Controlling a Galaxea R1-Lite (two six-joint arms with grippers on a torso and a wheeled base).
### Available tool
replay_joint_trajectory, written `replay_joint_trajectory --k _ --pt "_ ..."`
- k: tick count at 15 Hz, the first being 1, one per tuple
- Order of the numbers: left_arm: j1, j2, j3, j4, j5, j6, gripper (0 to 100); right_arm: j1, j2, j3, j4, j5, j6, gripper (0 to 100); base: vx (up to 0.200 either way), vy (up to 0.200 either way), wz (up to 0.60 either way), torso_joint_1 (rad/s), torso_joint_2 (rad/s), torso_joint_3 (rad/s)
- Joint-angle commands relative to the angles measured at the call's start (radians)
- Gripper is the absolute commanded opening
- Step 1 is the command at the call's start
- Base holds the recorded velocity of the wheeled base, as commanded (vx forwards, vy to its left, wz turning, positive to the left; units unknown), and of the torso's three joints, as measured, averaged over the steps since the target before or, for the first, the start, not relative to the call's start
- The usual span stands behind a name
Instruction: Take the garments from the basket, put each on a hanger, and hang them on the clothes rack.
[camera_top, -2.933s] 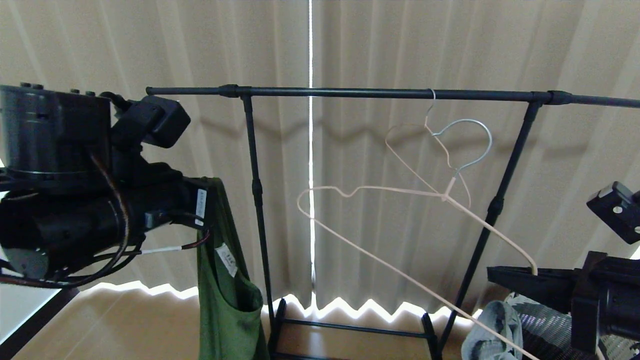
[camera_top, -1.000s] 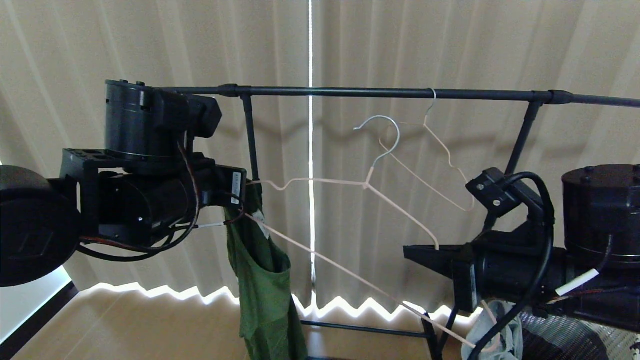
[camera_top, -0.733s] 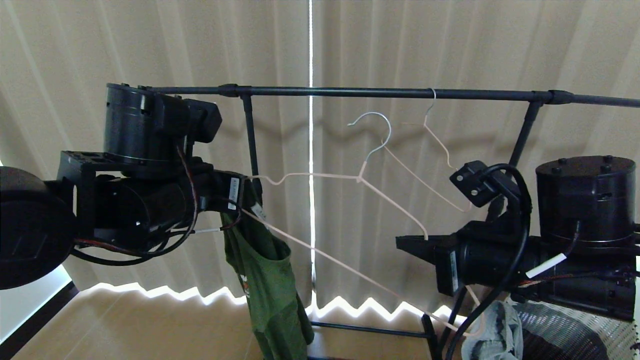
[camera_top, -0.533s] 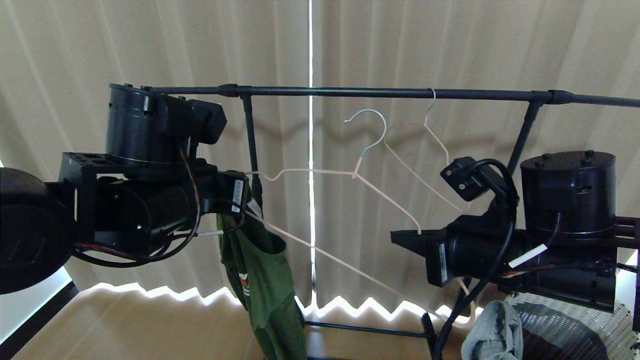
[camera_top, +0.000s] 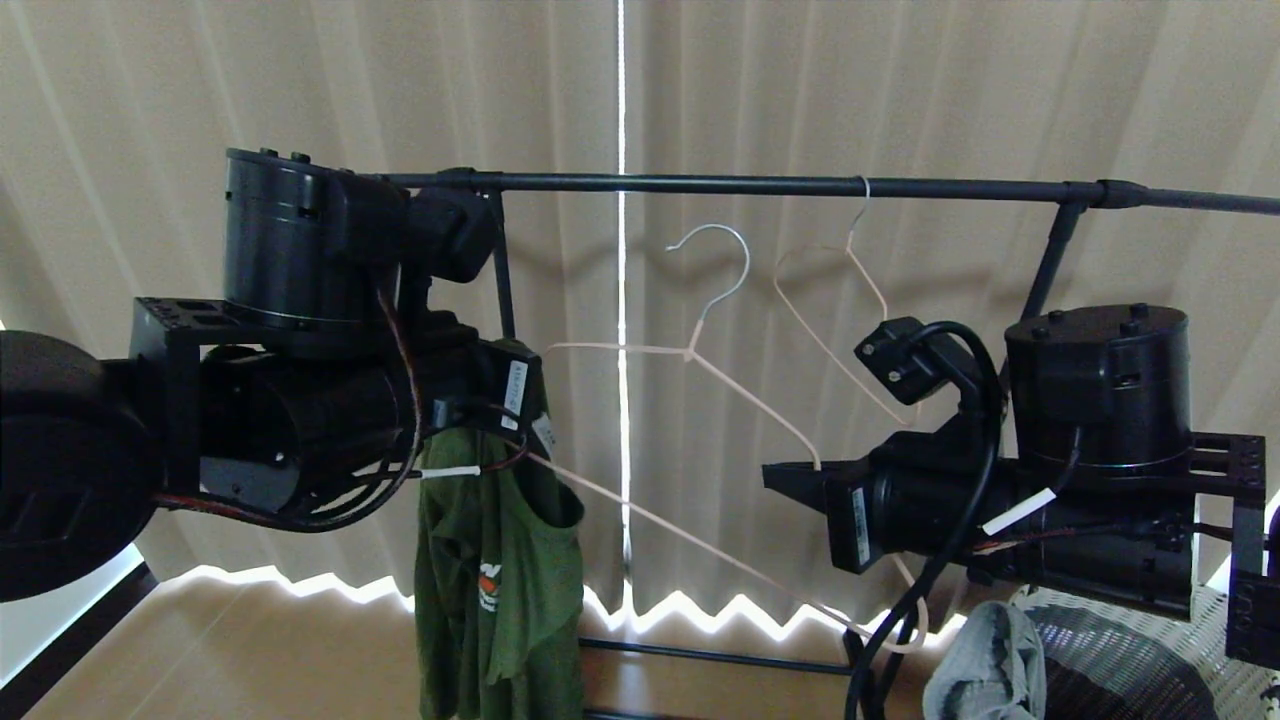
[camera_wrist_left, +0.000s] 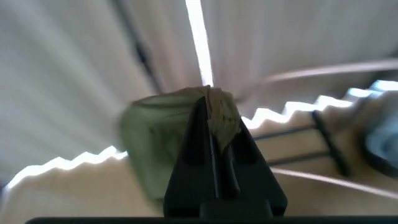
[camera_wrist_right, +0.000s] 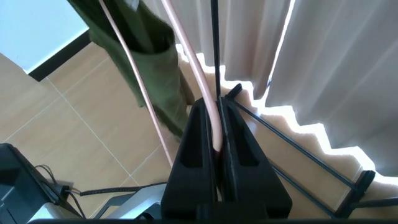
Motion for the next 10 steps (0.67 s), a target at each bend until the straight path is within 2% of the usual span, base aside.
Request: replay_joint_trajectory --k 1,3,7,10 --pt "-0.033 -0.008 -0.003 -0.007 -0.075 0.000 0 0.017 0.002 -0.001 0.000 0.001 0.000 0 0.000 0.000 0.00 0.000 0.00 0.000" --pt "-0.056 -0.013 -0.014 -0.010 -0.121 0.003 0 0.018 0.002 -0.001 -0.001 0.003 0.000 0 0.000 0.000 0.00 0.000 0.00 0.000" --pt "-0.096 -0.014 -0.020 -0.061 -0.297 0.040 0 0.018 0.015 -0.007 -0.003 0.001 -0.002 0 0.000 0.000 0.00 0.000 0.00 0.000" --pt "-0.098 -0.014 -0.017 -0.065 -0.331 0.059 0 0.022 0.011 -0.009 -0.003 0.001 -0.003 0 0.000 0.000 0.00 0.000 0.00 0.000"
